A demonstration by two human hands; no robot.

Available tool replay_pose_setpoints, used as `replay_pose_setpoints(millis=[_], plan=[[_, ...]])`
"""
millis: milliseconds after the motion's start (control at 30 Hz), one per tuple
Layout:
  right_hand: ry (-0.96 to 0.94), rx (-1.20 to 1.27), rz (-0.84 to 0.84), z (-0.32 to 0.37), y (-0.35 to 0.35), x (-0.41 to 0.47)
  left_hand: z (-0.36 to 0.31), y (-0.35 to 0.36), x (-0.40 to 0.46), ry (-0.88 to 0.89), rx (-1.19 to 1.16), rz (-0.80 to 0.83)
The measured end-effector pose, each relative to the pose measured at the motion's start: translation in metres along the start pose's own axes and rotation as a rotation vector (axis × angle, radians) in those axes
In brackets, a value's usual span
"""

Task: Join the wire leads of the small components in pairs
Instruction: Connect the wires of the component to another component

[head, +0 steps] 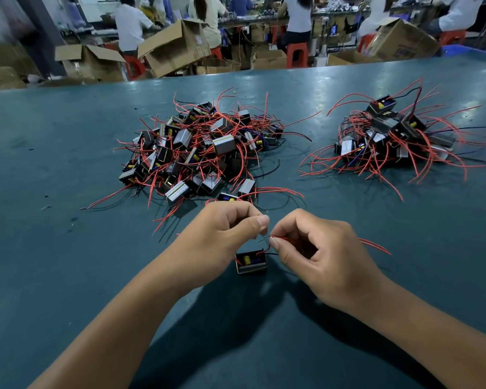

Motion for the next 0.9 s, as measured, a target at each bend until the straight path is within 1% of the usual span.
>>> replay_pose_setpoints(millis=[67, 133, 200, 267, 500, 633, 800, 900], plan=[[-0.008, 0.001, 0.010, 0.001, 0.001, 0.000, 0.006, 0.001, 0.000, -0.063, -0.029, -0.007], [-0.005, -0.004, 0.008, 0.001, 0.001, 0.000, 0.009, -0.004, 0.001, -0.083, -0.058, -0.050], [0.016, 0.003, -0.007, -0.001, 0.000, 0.001, 0.004, -0.014, 0.002, -0.021, -0.057, -0.111], [0.042, 0.017, -0.023, -0.004, -0.003, 0.002, -0.007, -0.021, 0.001, 0.092, 0.010, -0.121], [0.083, 0.038, -0.014, -0.008, -0.003, 0.001, -0.029, -0.008, -0.004, 0.325, 0.211, 0.011], [0.086, 0.039, -0.038, -0.009, -0.005, 0.001, -0.032, -0.015, -0.004, 0.386, 0.243, -0.006], [0.078, 0.038, -0.043, -0.009, -0.005, 0.002, -0.036, -0.018, -0.006, 0.416, 0.343, -0.019], [0.079, 0.058, -0.030, -0.010, -0.003, 0.002, -0.044, -0.016, -0.007, 0.480, 0.416, -0.049]])
Point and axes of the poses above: each hand's wrist, its own x-axis towards the middle knuckle, its own y-axis out of the palm, z = x × y, the point moved 10 cm from there along x, towards the middle knuckle, and after that the axes turned 4 degrees about y, right-handed, at the moved point
